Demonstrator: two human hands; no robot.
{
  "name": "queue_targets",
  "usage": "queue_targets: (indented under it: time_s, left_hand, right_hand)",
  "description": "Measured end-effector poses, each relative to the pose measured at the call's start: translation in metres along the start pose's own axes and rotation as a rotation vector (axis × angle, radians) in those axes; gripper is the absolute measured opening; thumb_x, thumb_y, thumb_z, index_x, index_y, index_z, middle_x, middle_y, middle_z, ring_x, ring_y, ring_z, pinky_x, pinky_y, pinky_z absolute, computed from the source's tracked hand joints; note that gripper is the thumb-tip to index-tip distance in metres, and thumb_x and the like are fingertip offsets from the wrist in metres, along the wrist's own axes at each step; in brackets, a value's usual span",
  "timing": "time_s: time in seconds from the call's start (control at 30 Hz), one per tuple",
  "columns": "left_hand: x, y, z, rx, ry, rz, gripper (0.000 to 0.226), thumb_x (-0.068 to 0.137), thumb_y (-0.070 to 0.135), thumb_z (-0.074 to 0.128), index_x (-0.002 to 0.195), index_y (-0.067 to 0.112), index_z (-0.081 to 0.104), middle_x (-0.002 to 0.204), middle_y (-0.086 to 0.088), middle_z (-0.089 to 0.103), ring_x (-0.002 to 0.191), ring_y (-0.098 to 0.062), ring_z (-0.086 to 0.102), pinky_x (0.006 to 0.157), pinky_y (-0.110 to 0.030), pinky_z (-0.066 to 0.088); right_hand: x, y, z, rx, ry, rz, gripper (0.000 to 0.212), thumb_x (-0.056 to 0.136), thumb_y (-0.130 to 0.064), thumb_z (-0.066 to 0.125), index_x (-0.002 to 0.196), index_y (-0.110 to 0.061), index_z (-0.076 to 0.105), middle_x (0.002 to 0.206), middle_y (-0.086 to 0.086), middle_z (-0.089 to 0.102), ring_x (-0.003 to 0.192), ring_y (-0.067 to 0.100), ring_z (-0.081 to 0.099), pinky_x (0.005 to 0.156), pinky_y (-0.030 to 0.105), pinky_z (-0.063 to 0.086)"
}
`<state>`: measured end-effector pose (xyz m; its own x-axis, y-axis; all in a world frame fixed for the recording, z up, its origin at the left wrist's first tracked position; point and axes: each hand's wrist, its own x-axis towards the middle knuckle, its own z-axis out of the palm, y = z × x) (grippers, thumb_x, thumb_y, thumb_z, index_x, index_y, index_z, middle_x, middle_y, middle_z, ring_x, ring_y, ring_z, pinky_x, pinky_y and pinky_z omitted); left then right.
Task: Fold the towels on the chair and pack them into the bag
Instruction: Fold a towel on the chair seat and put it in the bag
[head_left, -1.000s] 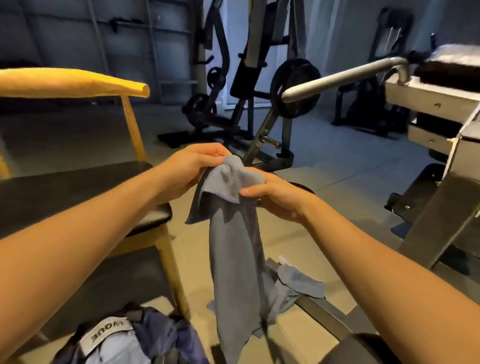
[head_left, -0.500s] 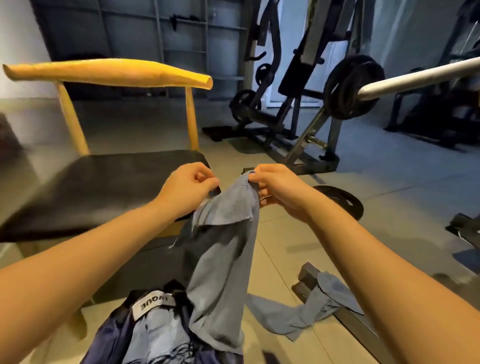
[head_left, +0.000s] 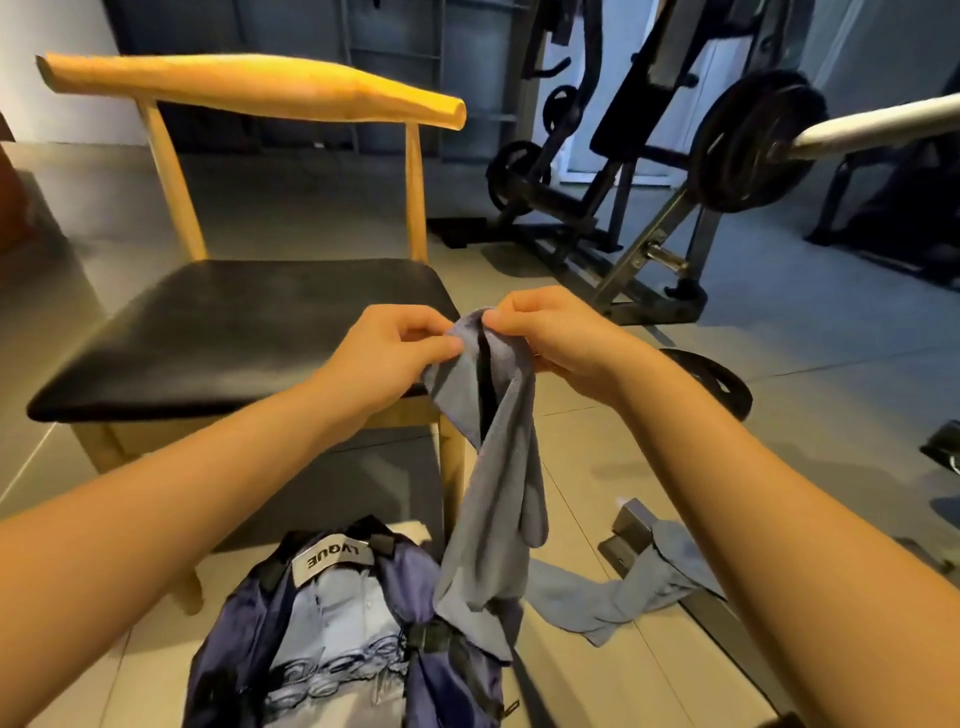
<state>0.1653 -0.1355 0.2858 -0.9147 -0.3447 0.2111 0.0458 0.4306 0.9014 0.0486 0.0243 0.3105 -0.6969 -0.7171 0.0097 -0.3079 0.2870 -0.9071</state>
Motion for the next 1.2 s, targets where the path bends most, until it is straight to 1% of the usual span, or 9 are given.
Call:
queue_targets:
  time_s: [0.07, 0.27, 0.43, 0.57, 0.7, 0.9, 1.03, 1.1, 1.2]
  left_hand:
    - [0.003, 0.001, -0.017, -0.018, -0.013, 0.024, 0.015, 0.098, 0.017, 0.066, 0.098, 0.006, 0.077, 0.091, -0.007, 0.076, 0.079, -0.005, 0.065, 0.065, -0.014, 0.052]
    - [0.018, -0.005, -0.048, 0.015, 0.078, -0.065, 0.018, 0.098, 0.027, 0.067, 0.092, 0.016, 0.080, 0.093, 0.000, 0.075, 0.092, -0.011, 0.065, 0.079, -0.029, 0.050]
    - [0.028, -0.008, -0.073, -0.077, 0.259, -0.125, 0.017, 0.097, 0.028, 0.068, 0.096, 0.017, 0.080, 0.093, 0.002, 0.073, 0.088, -0.008, 0.062, 0.076, -0.026, 0.049]
    - [0.039, -0.019, -0.118, -0.349, 0.529, -0.248, 0.006, 0.092, 0.022, 0.073, 0.090, 0.016, 0.074, 0.087, 0.000, 0.072, 0.079, -0.011, 0.067, 0.066, -0.023, 0.054]
    - [0.046, -0.039, -0.172, -0.409, 0.670, -0.333, 0.036, 0.081, 0.028, 0.079, 0.112, 0.011, 0.073, 0.097, -0.006, 0.076, 0.079, -0.017, 0.073, 0.058, -0.028, 0.055]
    - [0.058, -0.017, -0.234, -0.482, 0.755, -0.315, 0.043, 0.084, 0.022, 0.078, 0.121, 0.009, 0.062, 0.103, -0.008, 0.072, 0.083, -0.018, 0.072, 0.059, -0.034, 0.059]
    - [0.080, 0.027, -0.279, -0.528, 0.762, -0.161, 0.051, 0.075, 0.022, 0.080, 0.118, -0.001, 0.065, 0.111, -0.016, 0.075, 0.090, -0.022, 0.073, 0.083, -0.043, 0.062]
    - [0.082, 0.055, -0.291, -0.521, 0.772, -0.029, 0.024, 0.087, 0.015, 0.074, 0.105, -0.002, 0.070, 0.092, -0.010, 0.077, 0.075, -0.016, 0.072, 0.071, -0.031, 0.062]
    - [0.080, 0.072, -0.293, -0.383, 0.804, 0.066, 0.021, 0.093, 0.024, 0.072, 0.109, 0.012, 0.076, 0.094, -0.003, 0.076, 0.078, -0.010, 0.071, 0.061, -0.019, 0.057]
  right_hand:
    - [-0.003, 0.009, -0.004, 0.049, -0.030, 0.033, 0.036, 0.103, -0.029, 0.057, 0.072, -0.012, 0.061, 0.067, 0.000, 0.056, 0.064, 0.011, 0.051, 0.064, 0.027, 0.043]
    - [-0.011, 0.020, 0.001, 0.084, -0.168, 0.060, 0.063, 0.085, -0.045, 0.077, 0.103, 0.014, 0.064, 0.094, 0.019, 0.067, 0.084, 0.027, 0.060, 0.078, 0.036, 0.048]
    - [-0.013, 0.038, -0.010, 0.045, -0.253, 0.135, 0.035, 0.080, -0.039, 0.082, 0.086, -0.005, 0.073, 0.104, 0.016, 0.073, 0.089, 0.026, 0.067, 0.078, 0.031, 0.056]
    - [-0.016, 0.065, -0.023, -0.009, -0.337, 0.300, 0.033, 0.084, -0.031, 0.076, 0.100, -0.002, 0.075, 0.112, 0.017, 0.074, 0.100, 0.029, 0.070, 0.082, 0.034, 0.058]
    - [-0.012, 0.067, -0.029, -0.096, -0.401, 0.372, 0.017, 0.090, -0.025, 0.072, 0.083, -0.011, 0.078, 0.107, 0.016, 0.074, 0.102, 0.032, 0.070, 0.098, 0.043, 0.055]
    - [0.031, -0.038, -0.020, -0.096, -0.054, 0.226, 0.043, 0.089, -0.025, 0.077, 0.117, 0.007, 0.068, 0.111, 0.020, 0.074, 0.106, 0.039, 0.071, 0.085, 0.043, 0.060]
    - [0.073, -0.139, -0.004, -0.118, 0.259, -0.006, 0.024, 0.092, -0.033, 0.074, 0.105, -0.013, 0.076, 0.099, 0.008, 0.074, 0.095, 0.026, 0.070, 0.078, 0.037, 0.056]
    - [0.094, -0.180, 0.003, -0.118, 0.352, -0.136, 0.022, 0.095, -0.032, 0.068, 0.097, -0.012, 0.076, 0.095, 0.009, 0.072, 0.090, 0.022, 0.067, 0.077, 0.035, 0.056]
    - [0.123, -0.211, 0.014, -0.205, 0.425, -0.281, 0.033, 0.099, -0.027, 0.056, 0.085, 0.001, 0.068, 0.088, 0.018, 0.067, 0.077, 0.022, 0.056, 0.063, 0.032, 0.042]
